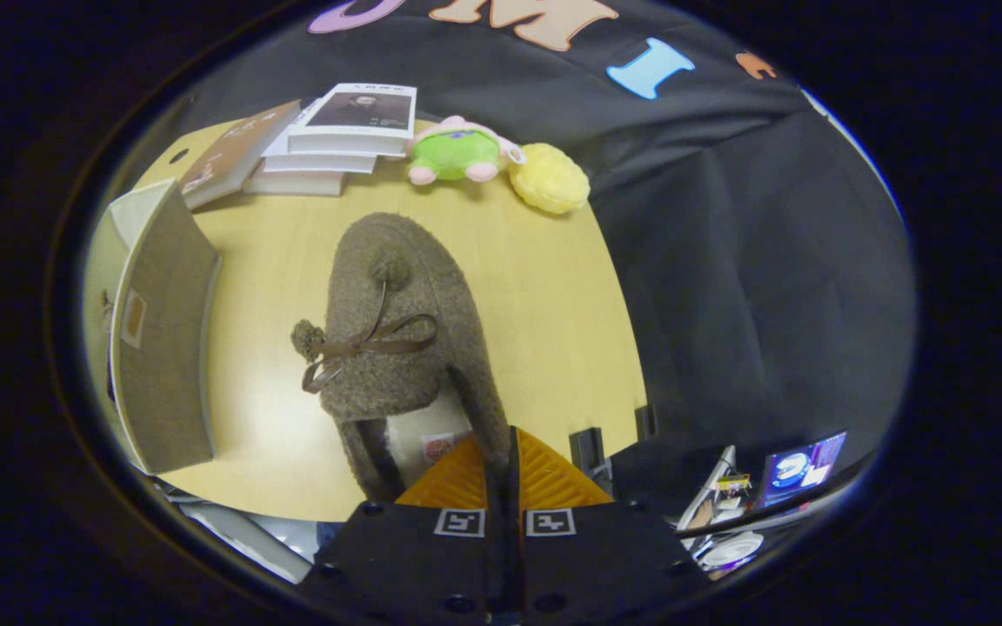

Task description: Open the storage box then place both shoes into the box .Put the left shoe in first, then the right shoe, with the right side of both shoes facing outward in a uniform manner.

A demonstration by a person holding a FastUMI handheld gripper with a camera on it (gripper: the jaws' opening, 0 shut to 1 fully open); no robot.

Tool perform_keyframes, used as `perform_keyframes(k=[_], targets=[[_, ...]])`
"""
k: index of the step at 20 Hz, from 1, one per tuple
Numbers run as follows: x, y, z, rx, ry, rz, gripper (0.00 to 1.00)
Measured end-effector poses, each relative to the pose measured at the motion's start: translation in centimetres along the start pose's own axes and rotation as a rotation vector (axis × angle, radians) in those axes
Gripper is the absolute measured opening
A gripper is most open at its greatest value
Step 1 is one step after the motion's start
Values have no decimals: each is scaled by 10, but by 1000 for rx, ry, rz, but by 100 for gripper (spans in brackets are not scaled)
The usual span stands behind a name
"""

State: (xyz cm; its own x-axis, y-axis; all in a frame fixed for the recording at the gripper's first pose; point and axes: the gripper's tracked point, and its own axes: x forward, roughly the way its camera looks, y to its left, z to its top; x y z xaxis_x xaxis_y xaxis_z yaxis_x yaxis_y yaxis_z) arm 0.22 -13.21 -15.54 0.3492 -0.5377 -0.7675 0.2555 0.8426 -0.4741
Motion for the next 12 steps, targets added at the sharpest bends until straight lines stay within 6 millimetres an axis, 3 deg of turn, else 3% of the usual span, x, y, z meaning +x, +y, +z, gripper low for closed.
perform_keyframes(k=[5,12], targets=[[-77,41,24,-27,-38,-19,3],[-160,144,63,47,-96,118,3]])
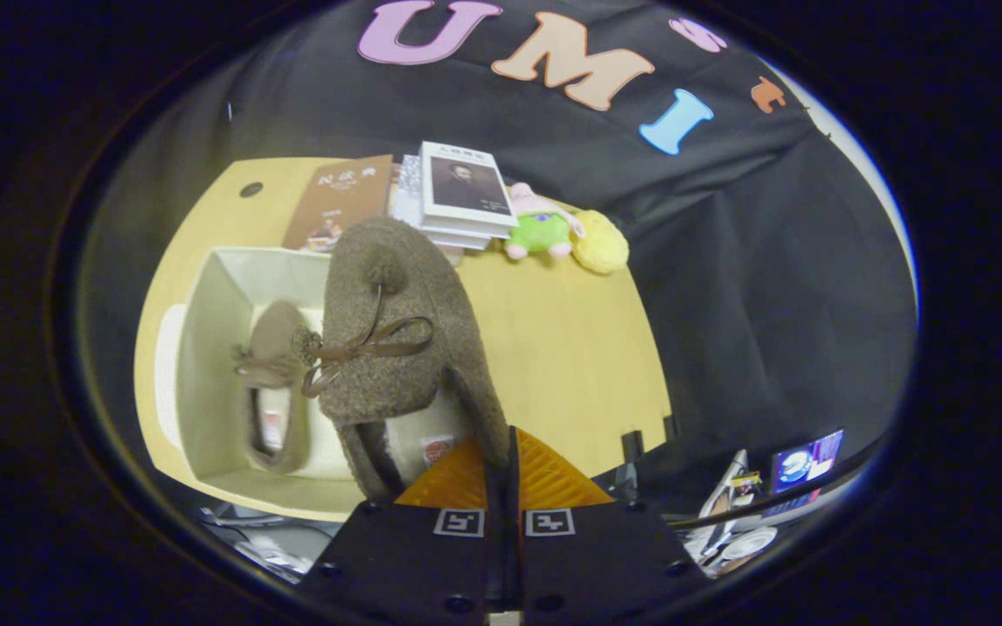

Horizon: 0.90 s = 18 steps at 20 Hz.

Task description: Open the storage box then place both shoes into the box .Put the left shoe in first, then the right shoe, with the right side of both shoes facing outward in a uniform manner.

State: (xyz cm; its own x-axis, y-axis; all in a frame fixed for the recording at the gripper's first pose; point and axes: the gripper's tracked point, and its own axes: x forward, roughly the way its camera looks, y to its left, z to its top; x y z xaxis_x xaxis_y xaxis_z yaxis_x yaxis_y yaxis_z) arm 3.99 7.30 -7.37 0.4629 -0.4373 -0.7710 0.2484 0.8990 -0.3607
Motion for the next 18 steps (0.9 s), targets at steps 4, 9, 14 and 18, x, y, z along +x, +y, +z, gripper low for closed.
perform_keyframes(k=[4,9,14,18], targets=[[-5,52,1,94,37,71,3],[27,89,-18,80,111,101,3],[59,110,-36,3,176,109,3],[74,114,-42,-15,213,117,4]])
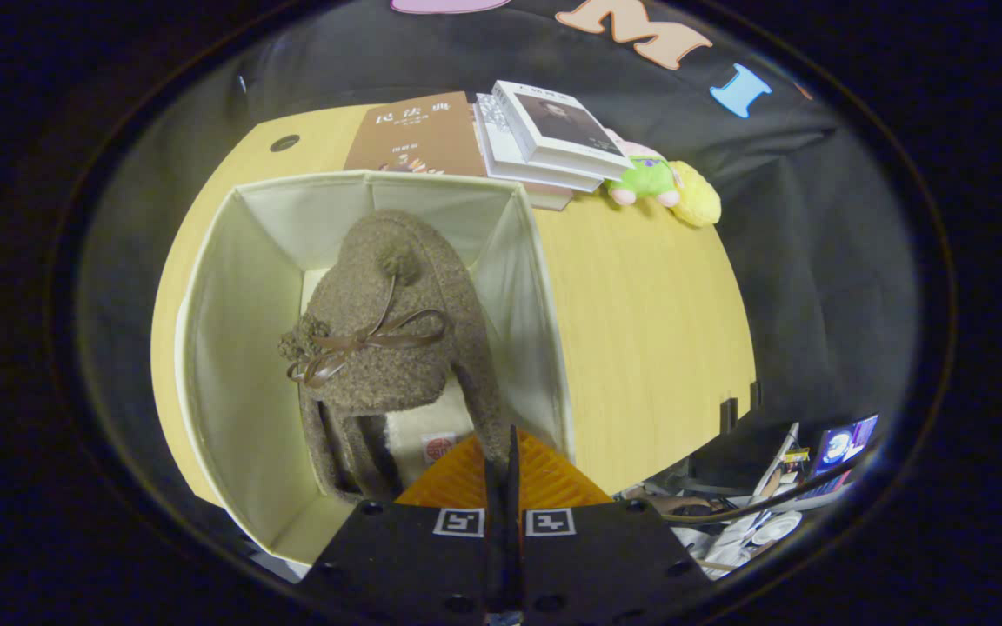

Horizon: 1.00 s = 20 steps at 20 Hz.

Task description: Open the storage box then place both shoes into the box .Put the left shoe in first, then the right shoe, with the right side of both shoes facing outward in a uniform manner.

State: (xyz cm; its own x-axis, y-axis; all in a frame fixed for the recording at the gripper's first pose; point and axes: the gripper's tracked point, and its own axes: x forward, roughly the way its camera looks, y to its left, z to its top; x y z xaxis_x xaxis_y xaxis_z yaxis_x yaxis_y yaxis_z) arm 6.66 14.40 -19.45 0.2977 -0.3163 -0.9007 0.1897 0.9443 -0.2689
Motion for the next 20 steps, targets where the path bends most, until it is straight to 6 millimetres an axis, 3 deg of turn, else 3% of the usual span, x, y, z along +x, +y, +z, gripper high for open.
perform_keyframes(k=[10,13,16,20], targets=[[34,2,-16,-67,52,38,11],[27,12,-14,-44,24,104,31],[-1,40,-10,31,-9,274,51],[-30,9,-6,0,-64,255,79]])
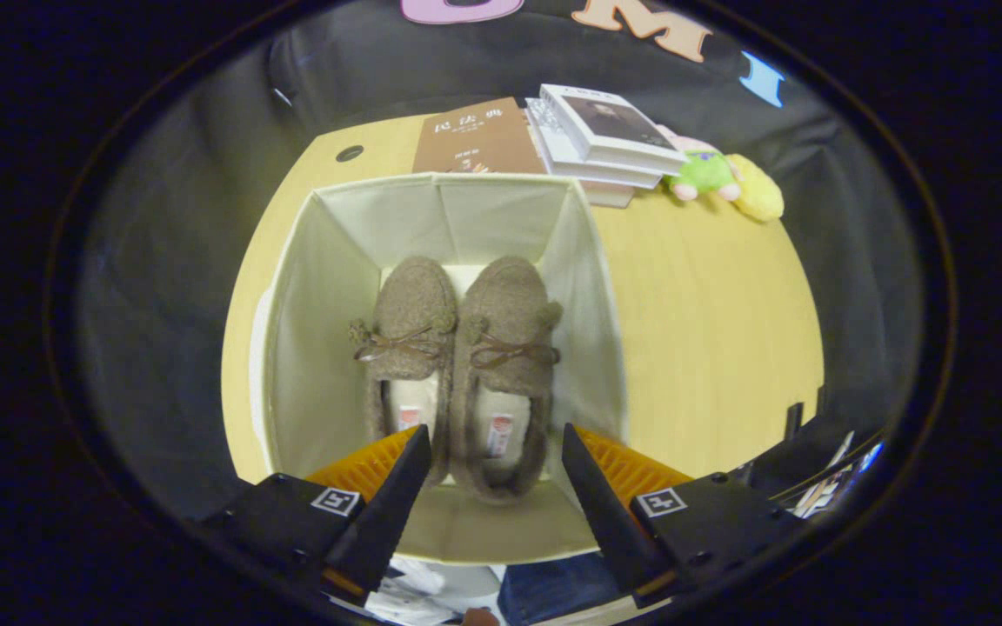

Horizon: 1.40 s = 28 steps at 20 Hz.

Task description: Open the storage box then place both shoes into the box .Put the left shoe in first, then the right shoe, with the right side of both shoes facing outward in a uniform manner.

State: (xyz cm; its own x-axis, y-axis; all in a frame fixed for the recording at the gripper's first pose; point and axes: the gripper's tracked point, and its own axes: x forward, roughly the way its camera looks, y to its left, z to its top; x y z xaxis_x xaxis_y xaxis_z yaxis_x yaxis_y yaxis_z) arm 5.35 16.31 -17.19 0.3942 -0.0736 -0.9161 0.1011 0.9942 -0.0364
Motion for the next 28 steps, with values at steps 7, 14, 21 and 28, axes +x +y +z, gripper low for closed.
perform_keyframes(k=[7,14,21,28], targets=[[-45,-83,9,73,-120,-78,99],[-64,-191,62,182,-430,-170,99],[-80,-225,102,120,-697,-145,99],[-149,-215,136,149,-1067,-5,98]])
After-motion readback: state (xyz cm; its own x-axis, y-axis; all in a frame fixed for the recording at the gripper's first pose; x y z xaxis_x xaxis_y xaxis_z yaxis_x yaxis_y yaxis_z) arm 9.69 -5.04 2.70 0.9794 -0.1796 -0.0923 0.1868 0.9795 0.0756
